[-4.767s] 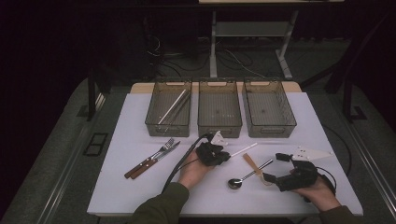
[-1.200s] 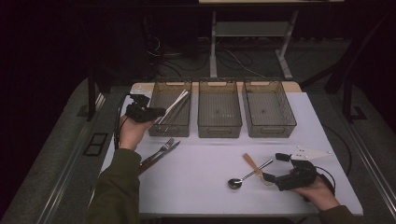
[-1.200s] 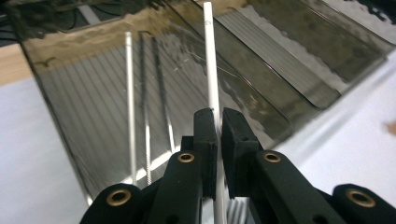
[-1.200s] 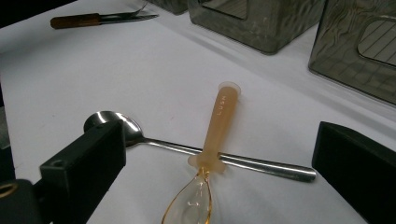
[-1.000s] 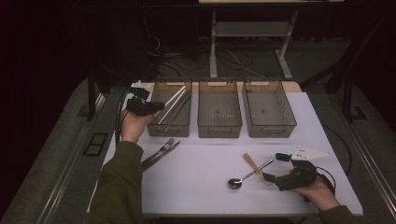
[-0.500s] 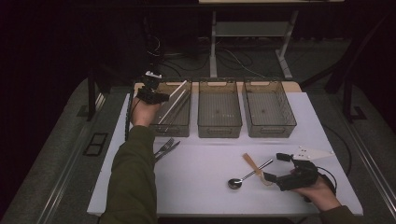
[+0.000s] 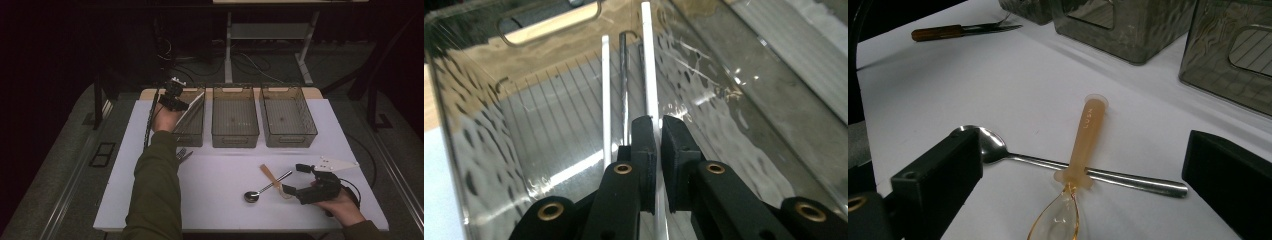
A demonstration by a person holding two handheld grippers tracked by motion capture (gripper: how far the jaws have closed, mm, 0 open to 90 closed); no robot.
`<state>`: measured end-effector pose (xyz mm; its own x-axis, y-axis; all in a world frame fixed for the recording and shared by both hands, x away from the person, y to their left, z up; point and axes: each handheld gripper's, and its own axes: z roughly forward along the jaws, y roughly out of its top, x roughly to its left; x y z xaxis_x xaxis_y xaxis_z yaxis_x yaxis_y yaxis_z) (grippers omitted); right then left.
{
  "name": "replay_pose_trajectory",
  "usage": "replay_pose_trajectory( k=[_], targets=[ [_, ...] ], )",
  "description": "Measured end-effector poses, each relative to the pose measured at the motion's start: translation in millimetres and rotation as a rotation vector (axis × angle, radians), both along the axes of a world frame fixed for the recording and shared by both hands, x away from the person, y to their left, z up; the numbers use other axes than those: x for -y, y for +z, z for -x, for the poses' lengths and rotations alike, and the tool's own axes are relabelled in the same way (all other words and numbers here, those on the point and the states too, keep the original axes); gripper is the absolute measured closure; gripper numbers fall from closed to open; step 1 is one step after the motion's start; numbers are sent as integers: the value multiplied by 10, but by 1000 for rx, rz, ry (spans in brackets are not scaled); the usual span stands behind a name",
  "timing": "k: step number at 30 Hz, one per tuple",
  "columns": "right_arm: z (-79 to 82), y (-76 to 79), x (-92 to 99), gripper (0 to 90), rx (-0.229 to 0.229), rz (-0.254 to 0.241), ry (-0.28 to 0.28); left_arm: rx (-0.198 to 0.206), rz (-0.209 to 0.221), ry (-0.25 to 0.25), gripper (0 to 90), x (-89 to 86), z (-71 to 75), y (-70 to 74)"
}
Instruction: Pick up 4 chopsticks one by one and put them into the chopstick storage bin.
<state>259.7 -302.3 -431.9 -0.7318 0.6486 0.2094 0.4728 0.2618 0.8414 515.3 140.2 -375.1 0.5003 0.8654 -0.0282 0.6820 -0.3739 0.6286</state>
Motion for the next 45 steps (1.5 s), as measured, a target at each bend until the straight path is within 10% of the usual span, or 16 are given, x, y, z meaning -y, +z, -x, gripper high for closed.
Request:
replay_pose_trajectory(
  k=[20,27,45],
  targets=[
    [-1,-5,-10,28,1,10,3,117,132,-110,633,43,250,196],
    [-3,-7,-13,28,1,15,1,154,244,-190,546,-2,533,348],
    [-8,-15,-21,28,-2,29,-4,186,273,-292,365,-52,1355,89]
  ],
)
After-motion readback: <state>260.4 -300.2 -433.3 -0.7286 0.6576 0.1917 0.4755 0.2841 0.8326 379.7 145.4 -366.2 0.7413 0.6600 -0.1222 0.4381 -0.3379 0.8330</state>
